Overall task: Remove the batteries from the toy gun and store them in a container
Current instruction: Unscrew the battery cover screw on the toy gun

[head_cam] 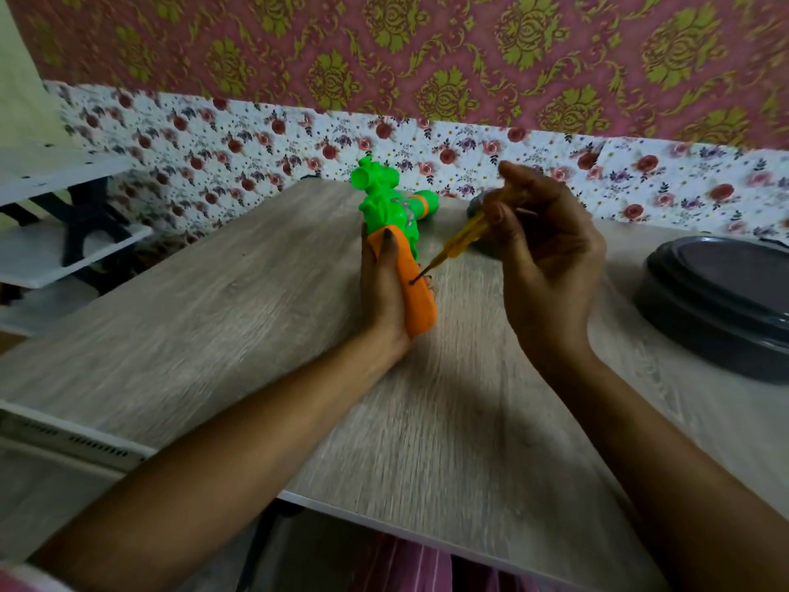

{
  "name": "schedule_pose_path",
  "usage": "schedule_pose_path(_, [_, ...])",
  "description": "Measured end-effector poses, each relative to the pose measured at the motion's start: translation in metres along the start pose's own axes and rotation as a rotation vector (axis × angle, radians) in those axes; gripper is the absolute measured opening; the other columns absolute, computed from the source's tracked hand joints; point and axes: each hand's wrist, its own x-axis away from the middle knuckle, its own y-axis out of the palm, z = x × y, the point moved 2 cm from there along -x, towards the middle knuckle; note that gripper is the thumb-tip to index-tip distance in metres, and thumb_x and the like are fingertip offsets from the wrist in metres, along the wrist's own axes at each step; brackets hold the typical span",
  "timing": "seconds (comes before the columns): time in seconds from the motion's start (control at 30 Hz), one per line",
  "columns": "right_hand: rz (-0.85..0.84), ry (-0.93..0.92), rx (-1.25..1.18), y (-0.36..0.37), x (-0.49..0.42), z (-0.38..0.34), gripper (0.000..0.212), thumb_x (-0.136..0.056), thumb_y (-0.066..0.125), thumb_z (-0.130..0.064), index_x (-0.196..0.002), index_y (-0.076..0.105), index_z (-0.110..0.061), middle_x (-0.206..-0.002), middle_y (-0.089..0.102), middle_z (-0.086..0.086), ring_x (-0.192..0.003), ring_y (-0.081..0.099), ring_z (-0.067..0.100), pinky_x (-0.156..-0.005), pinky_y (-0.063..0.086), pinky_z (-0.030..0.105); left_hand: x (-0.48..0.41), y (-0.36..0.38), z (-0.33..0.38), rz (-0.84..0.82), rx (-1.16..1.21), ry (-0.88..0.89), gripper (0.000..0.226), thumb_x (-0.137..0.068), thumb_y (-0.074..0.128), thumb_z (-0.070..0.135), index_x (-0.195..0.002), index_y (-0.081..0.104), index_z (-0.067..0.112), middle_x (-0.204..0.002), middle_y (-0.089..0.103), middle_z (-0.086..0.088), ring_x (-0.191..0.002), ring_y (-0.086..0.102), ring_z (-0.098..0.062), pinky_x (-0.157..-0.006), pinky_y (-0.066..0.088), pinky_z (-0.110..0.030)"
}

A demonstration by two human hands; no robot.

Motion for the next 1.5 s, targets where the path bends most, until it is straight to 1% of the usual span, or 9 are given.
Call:
schedule_pose_path(0.17, [-0.056,0.017,-0.072,0.002,-0.001,-0.001,0.026,-0.089,0.046,0.001,-0.109,0.053,-0.015,-0.105,0.061,0.013,-0.106,0.06,0.035,-0.091,0.05,0.05,0.003,0.001,0.002,-0.01,-0.003,0.004,0.044,-0.093,0.044,0.042,-0.134,0.042,0.024,-0.102,0.052,-0.013,-0.055,0.052,-0.014,-0.047,0.047,-0.021])
schedule_pose_path(0.3, [-0.018,-0.019,-0.004,0.007,-0.001,-0.006,0.018,-0.08,0.065,-0.016,-0.095,0.063,-0.026,-0.095,0.061,0.014,-0.085,0.061,0.03,-0.076,0.054,0.049,0.003,0.001,0.002,-0.027,-0.084,0.051,0.083,-0.069,0.055,0.059,-0.142,0.036,0.026,-0.129,0.054,-0.016,-0.081,0.06,-0.019,-0.052,0.05,-0.021])
schedule_pose_path(0.4, [-0.042,-0.034,0.015,0.006,0.002,-0.005,0.025,-0.086,0.058,-0.006,-0.108,0.058,-0.017,-0.101,0.061,0.016,-0.094,0.063,0.029,-0.083,0.053,0.051,0.0,0.0,0.002,-0.037,-0.051,0.002,0.106,-0.049,0.059,0.068,-0.143,0.037,0.022,-0.124,0.053,-0.019,-0.063,0.06,-0.012,-0.049,0.048,-0.021])
schedule_pose_path(0.67, [0.019,-0.004,0.047,0.006,-0.001,-0.008,0.02,-0.081,0.063,-0.02,-0.1,0.057,-0.025,-0.1,0.058,0.014,-0.089,0.061,0.025,-0.076,0.055,0.043,-0.003,-0.001,-0.002,-0.06,-0.036,0.005,0.075,-0.074,0.051,0.055,-0.142,0.037,0.025,-0.121,0.054,-0.011,-0.074,0.058,-0.018,-0.051,0.05,-0.021])
schedule_pose_path(0.77, [0.036,0.013,-0.014,0.003,-0.002,-0.005,0.021,-0.084,0.061,-0.008,-0.099,0.058,-0.021,-0.096,0.062,0.013,-0.09,0.063,0.03,-0.081,0.054,0.049,-0.003,-0.001,-0.001,-0.034,-0.009,-0.025,0.058,-0.091,0.045,0.047,-0.142,0.038,0.02,-0.113,0.05,-0.015,-0.055,0.058,-0.013,-0.047,0.048,-0.02])
schedule_pose_path(1.1, [0.055,0.001,-0.001,-0.001,-0.004,-0.007,0.018,-0.082,0.066,-0.012,-0.099,0.061,-0.013,-0.093,0.064,0.017,-0.09,0.064,0.033,-0.081,0.055,0.046,-0.007,-0.002,-0.002,-0.027,0.004,-0.036,0.085,-0.066,0.053,0.056,-0.141,0.039,0.019,-0.109,0.05,-0.012,-0.059,0.056,-0.015,-0.047,0.048,-0.021])
schedule_pose_path(1.23, [0.038,0.026,-0.029,-0.002,-0.004,-0.006,0.02,-0.088,0.052,-0.005,-0.105,0.058,-0.012,-0.104,0.063,0.019,-0.1,0.062,0.037,-0.089,0.051,0.05,-0.007,-0.003,-0.003,-0.023,0.018,-0.036,0.076,-0.076,0.054,0.054,-0.141,0.039,0.018,-0.102,0.048,-0.01,-0.052,0.055,-0.011,-0.046,0.047,-0.02])
schedule_pose_path(1.37, [0.046,0.042,-0.007,0.003,-0.005,-0.01,0.016,-0.078,0.068,-0.012,-0.091,0.064,-0.02,-0.094,0.062,0.016,-0.086,0.064,0.026,-0.076,0.057,0.04,-0.006,-0.002,-0.001,-0.024,0.003,0.005,0.059,-0.088,0.049,0.047,-0.139,0.041,0.02,-0.107,0.051,-0.018,-0.053,0.057,-0.014,-0.049,0.048,-0.022])
schedule_pose_path(1.5, [0.023,0.035,-0.049,0.0,-0.006,-0.009,0.026,-0.084,0.058,-0.002,-0.105,0.06,-0.017,-0.094,0.065,0.006,-0.095,0.064,0.018,-0.088,0.053,0.036,-0.005,-0.003,-0.001,-0.023,0.023,-0.034,0.071,-0.077,0.055,0.052,-0.139,0.04,0.021,-0.099,0.051,-0.014,-0.057,0.055,-0.016,-0.049,0.048,-0.023])
